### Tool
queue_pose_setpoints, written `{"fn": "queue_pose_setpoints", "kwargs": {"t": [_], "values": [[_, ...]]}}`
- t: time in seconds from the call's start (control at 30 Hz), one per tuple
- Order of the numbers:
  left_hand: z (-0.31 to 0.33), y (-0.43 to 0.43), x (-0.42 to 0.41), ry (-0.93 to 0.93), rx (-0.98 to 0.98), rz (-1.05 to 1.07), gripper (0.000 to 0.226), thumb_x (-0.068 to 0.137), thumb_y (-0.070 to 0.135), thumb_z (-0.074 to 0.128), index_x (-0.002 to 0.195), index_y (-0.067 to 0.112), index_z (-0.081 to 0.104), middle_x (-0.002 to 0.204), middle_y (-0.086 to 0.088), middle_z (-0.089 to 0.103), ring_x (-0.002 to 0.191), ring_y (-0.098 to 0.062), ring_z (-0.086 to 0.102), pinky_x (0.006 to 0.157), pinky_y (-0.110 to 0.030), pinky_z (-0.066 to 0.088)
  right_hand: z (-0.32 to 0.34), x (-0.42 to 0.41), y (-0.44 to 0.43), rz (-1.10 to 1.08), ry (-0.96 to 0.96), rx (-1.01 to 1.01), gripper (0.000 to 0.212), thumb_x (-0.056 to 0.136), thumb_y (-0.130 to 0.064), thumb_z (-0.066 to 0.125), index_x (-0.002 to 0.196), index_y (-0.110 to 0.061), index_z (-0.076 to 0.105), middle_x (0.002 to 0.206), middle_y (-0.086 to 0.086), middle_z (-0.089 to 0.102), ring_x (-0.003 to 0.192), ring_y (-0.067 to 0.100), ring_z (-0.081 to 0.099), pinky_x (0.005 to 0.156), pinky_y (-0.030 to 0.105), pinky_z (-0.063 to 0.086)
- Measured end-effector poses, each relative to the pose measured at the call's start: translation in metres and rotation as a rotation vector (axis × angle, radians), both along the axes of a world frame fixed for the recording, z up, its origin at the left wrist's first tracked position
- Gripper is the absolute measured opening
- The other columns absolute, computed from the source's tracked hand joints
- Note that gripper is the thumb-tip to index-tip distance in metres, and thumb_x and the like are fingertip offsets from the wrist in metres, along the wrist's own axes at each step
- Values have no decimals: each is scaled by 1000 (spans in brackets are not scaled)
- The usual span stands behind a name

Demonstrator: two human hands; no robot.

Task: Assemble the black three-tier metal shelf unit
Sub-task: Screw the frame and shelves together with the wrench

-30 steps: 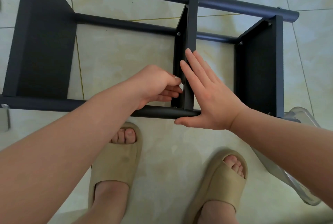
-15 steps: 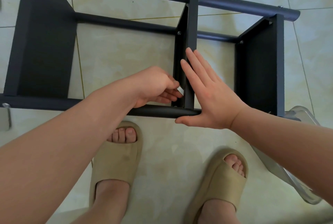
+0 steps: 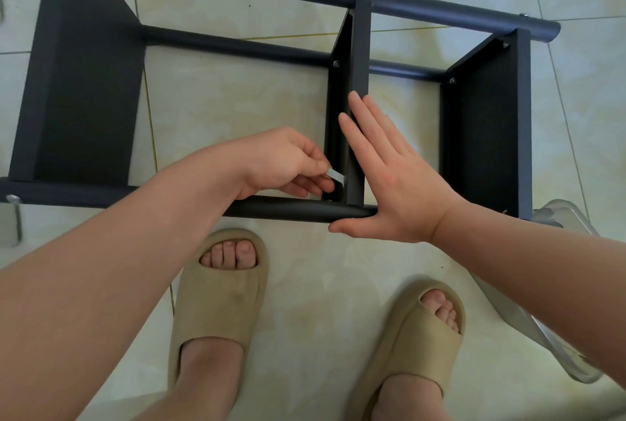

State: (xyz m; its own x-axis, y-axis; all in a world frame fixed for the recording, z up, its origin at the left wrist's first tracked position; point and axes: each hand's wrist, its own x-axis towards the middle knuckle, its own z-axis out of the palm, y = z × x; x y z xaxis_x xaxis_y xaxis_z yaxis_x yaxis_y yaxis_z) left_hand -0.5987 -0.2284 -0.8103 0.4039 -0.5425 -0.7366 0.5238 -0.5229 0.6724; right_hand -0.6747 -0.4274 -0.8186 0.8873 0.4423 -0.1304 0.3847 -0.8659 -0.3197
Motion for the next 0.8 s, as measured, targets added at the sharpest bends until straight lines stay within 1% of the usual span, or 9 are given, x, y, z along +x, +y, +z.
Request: {"fn": "queue_pose_setpoints", "kwargs": {"t": [0.1,0.2,0.27,0.33,0.4,0.47,0.53,0.73,0.8], "values": [[0,4,1,-7,-1,-47,15,101,10,54,91,10,65,84,1,76,79,-9,71,80,-24,56,1,0,0,-1,3,-10,124,79,-83,53,159,2,12,168,20,-1,156,34,-5,124,56,16],[1,7,1,-14,-4,-96,15,100,6,54,92,9,66,85,-1,76,76,-8,70,74,-19,57,1,0,0,0,9,-20,124,79,-83,53,159,2,11,168,20,-1,156,33,-6,124,55,15],[0,9,0,-20,-11,-132,15,100,4,55,92,8,67,83,-1,76,74,-8,70,73,-19,58,1,0,1,0,9,-18,124,79,-83,53,159,2,11,168,20,-1,156,33,-6,124,55,15],[-1,10,0,-44,-5,-177,15,98,5,57,91,10,69,81,1,76,73,-10,70,73,-23,56,2,0,1,1,11,-20,124,79,-83,52,159,2,11,168,20,-1,156,33,-6,124,55,15],[-1,10,0,-82,17,-217,13,97,7,61,90,12,71,78,3,74,69,-9,66,71,-25,52,2,0,1,2,12,-26,123,80,-83,52,159,1,11,168,19,-2,156,33,-6,125,55,15],[-2,9,0,-115,42,-260,13,95,9,63,87,15,72,69,5,70,62,-7,62,66,-24,47,2,0,1,2,12,-28,123,80,-83,52,159,2,11,168,20,-1,156,33,-6,125,55,15],[-1,8,0,-132,55,-305,13,95,10,64,86,16,72,63,7,66,57,-5,59,64,-24,44,2,0,1,1,14,-29,124,79,-83,53,159,2,11,168,20,-1,156,34,-6,125,55,15],[-1,5,1,-129,82,-341,15,94,11,65,83,19,71,64,5,65,60,-9,58,66,-26,44,5,0,1,5,31,-42,124,79,-83,52,160,0,10,168,18,-3,156,32,-8,125,53,13],[1,3,2,-179,133,-386,15,94,14,65,82,22,71,67,6,66,65,-11,59,69,-28,45,5,0,1,7,44,-45,125,78,-84,52,160,-1,8,169,17,-4,156,30,-9,126,53,11]]}}
